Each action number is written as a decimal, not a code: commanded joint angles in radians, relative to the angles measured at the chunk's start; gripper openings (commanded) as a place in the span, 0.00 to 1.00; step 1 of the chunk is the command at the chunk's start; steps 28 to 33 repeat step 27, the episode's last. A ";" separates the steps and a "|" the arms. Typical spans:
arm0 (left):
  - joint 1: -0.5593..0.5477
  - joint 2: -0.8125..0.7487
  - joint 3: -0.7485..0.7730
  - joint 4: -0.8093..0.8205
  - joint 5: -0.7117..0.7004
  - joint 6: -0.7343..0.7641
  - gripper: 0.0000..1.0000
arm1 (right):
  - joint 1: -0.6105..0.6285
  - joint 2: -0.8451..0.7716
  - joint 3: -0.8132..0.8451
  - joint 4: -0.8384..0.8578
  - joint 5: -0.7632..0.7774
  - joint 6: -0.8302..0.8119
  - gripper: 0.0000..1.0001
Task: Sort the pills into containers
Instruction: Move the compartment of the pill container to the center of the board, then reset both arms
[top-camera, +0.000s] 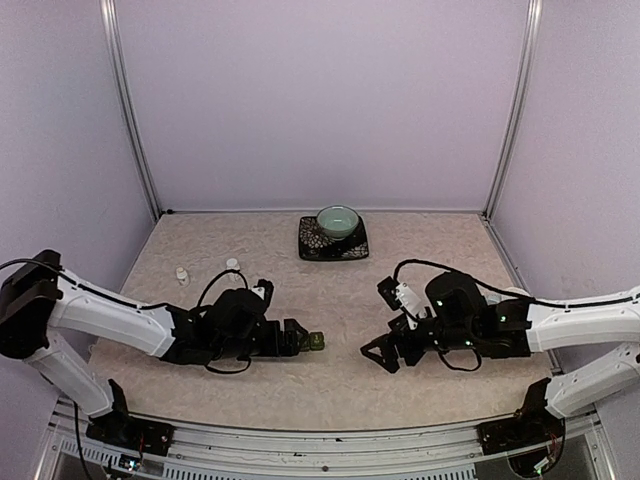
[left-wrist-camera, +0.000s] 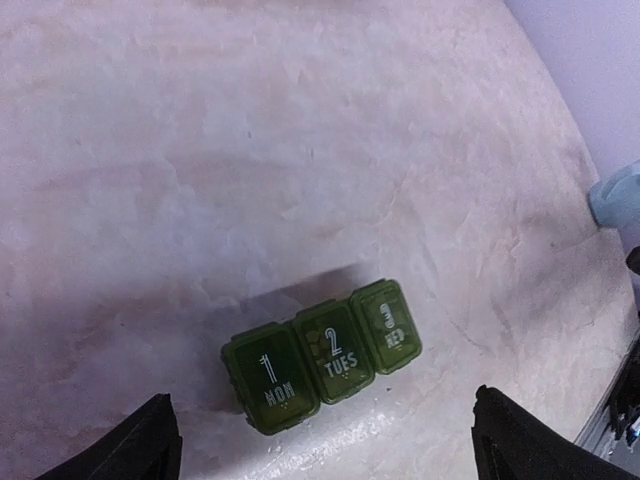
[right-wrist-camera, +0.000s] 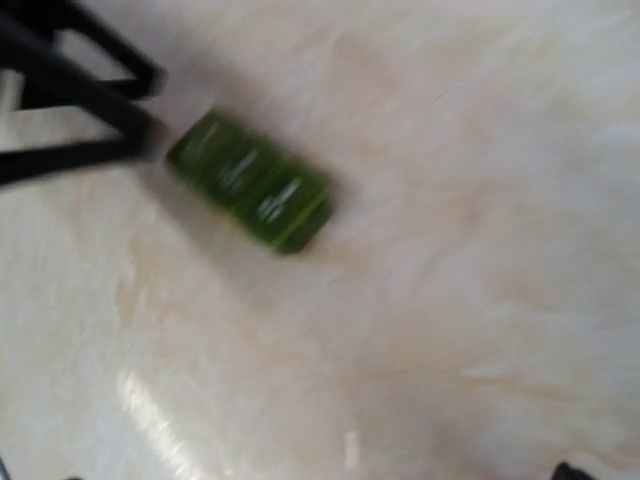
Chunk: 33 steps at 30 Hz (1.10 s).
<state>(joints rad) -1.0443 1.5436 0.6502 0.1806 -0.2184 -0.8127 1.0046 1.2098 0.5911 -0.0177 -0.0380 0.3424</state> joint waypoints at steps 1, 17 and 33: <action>-0.004 -0.249 -0.033 -0.154 -0.143 0.040 0.99 | -0.009 -0.187 -0.010 -0.127 0.221 0.049 1.00; 0.056 -1.036 -0.044 -0.719 -0.567 0.055 0.99 | -0.013 -0.748 -0.017 -0.416 0.746 0.123 1.00; 0.046 -1.095 -0.036 -0.761 -0.612 0.011 0.99 | -0.012 -0.729 -0.012 -0.414 0.740 0.135 1.00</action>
